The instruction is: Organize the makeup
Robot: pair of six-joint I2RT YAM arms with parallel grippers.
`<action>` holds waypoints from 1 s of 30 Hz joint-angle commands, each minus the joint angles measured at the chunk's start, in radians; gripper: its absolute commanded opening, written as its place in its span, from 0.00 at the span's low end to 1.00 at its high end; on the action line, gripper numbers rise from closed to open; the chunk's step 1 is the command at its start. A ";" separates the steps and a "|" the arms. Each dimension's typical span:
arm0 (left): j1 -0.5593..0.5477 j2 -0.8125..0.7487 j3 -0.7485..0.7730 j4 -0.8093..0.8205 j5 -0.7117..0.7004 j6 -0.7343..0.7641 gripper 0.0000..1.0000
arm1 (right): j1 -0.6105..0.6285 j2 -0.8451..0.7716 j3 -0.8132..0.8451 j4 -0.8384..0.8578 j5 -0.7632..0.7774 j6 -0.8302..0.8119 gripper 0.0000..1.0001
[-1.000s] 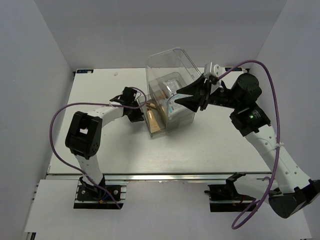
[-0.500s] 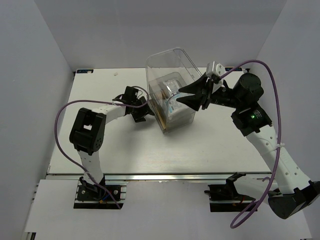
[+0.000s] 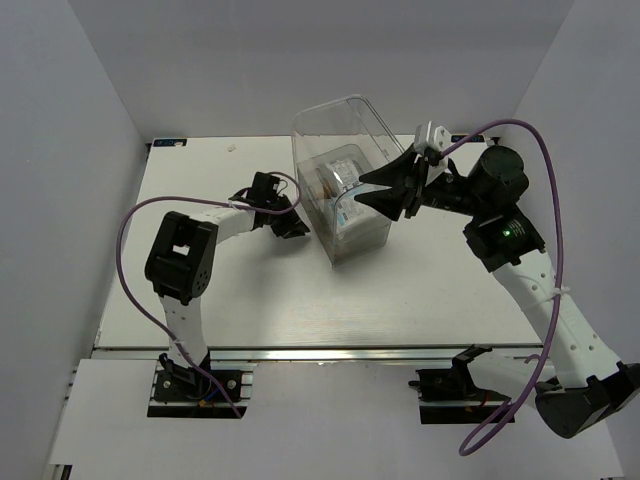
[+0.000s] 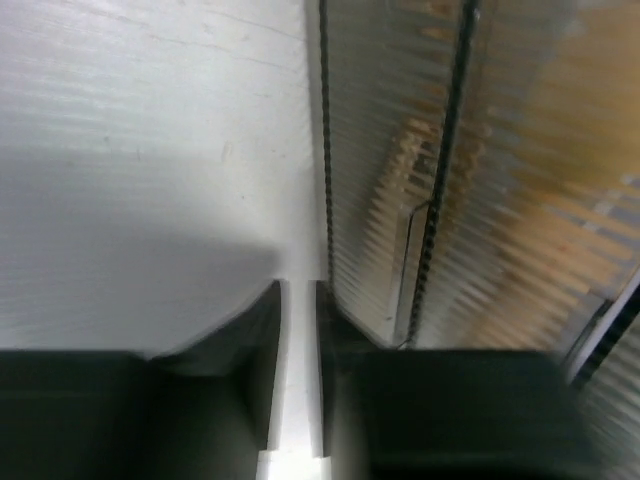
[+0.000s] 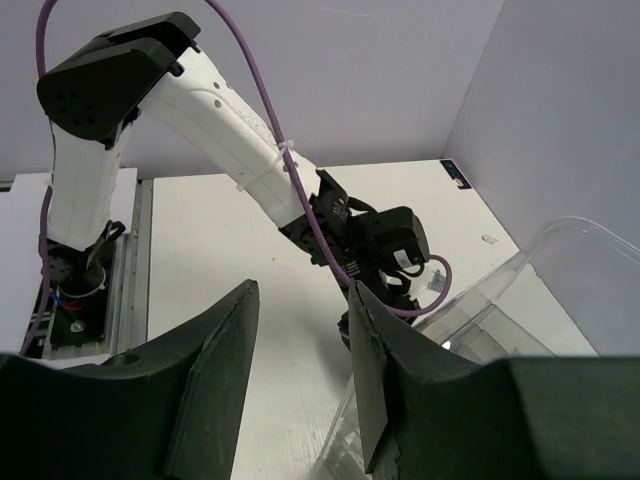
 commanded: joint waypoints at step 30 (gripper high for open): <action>0.043 -0.865 -0.264 0.218 -0.170 0.165 0.98 | -0.005 0.111 0.309 -0.568 0.644 -0.054 0.89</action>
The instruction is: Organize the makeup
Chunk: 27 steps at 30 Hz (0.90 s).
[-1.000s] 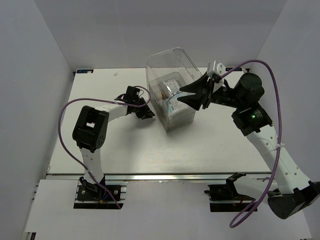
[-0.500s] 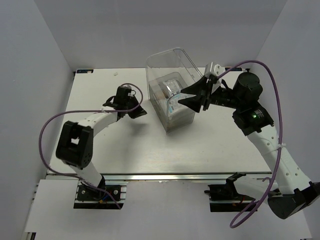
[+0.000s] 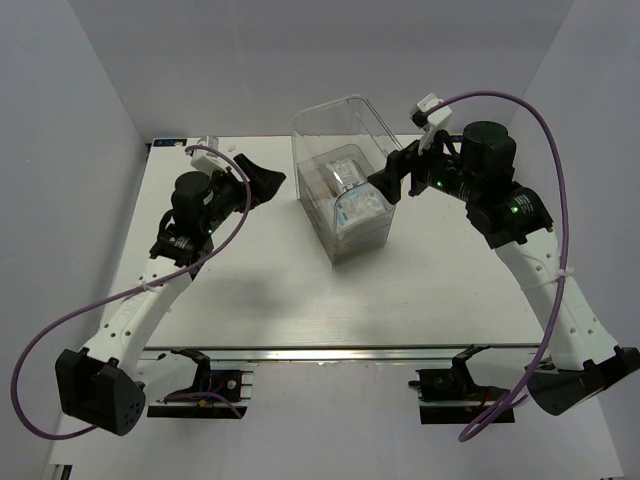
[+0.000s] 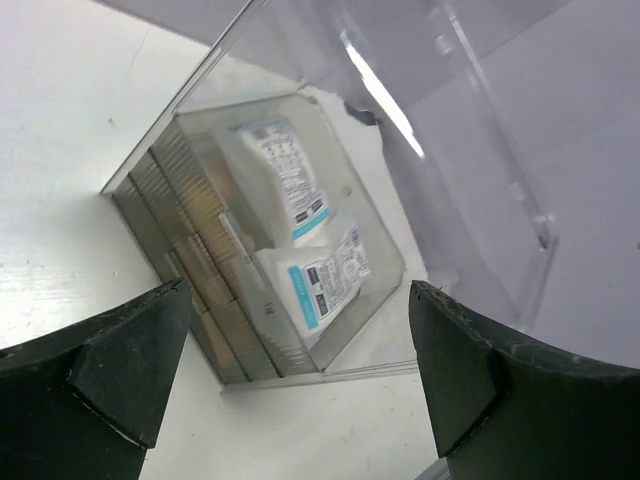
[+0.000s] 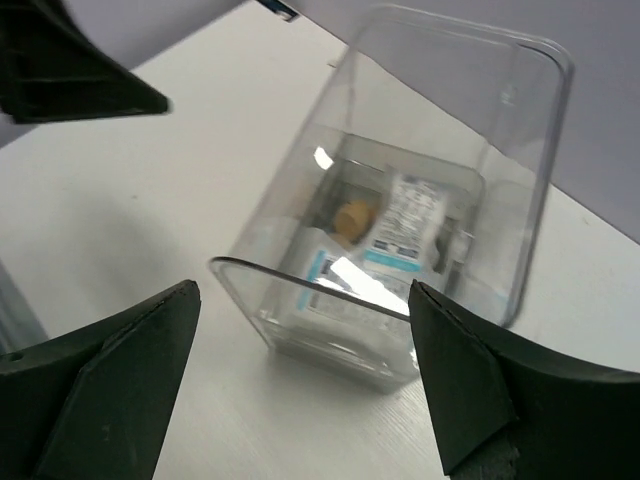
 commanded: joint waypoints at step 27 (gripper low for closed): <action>0.002 -0.118 0.016 0.003 -0.024 0.034 0.98 | -0.003 -0.010 0.063 -0.082 0.195 0.028 0.89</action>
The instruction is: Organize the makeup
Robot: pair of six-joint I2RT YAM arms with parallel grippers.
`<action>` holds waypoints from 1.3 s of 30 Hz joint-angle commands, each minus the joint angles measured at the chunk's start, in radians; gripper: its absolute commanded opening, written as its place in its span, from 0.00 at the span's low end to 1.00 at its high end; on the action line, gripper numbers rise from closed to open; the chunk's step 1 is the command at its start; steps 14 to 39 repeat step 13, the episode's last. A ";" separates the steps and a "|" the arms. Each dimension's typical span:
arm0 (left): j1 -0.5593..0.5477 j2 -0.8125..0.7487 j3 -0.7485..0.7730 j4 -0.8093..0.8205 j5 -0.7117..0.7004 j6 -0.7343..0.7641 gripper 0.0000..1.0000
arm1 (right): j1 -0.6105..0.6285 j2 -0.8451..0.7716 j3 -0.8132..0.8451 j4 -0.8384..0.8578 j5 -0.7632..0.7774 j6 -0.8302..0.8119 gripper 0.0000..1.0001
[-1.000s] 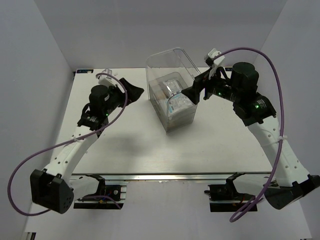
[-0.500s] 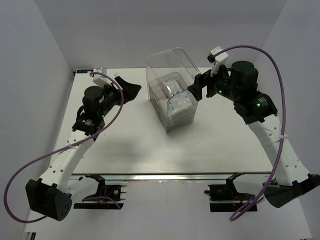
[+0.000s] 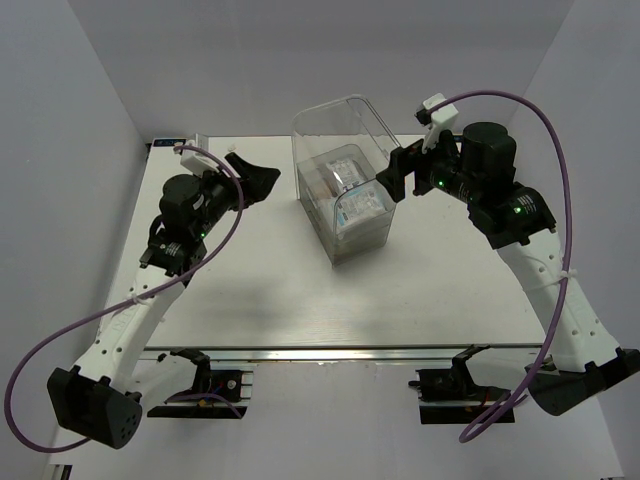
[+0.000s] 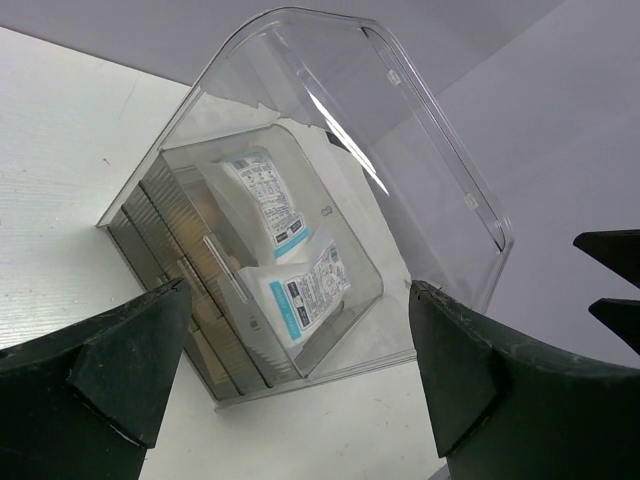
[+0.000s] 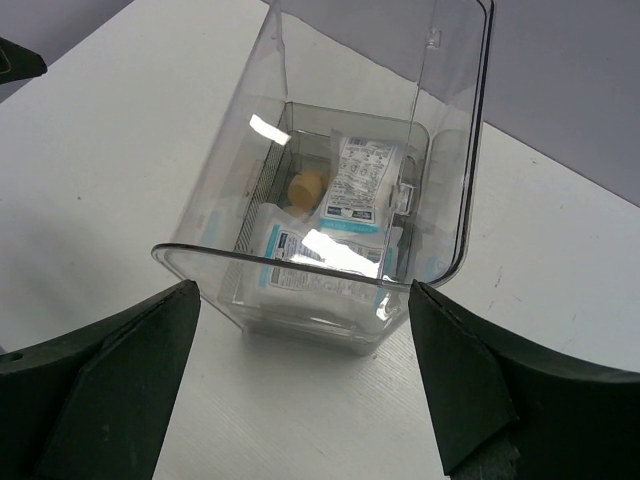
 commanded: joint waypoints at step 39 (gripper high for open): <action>0.002 -0.024 -0.003 0.021 -0.011 0.013 0.98 | -0.003 -0.007 0.027 0.006 0.029 0.020 0.90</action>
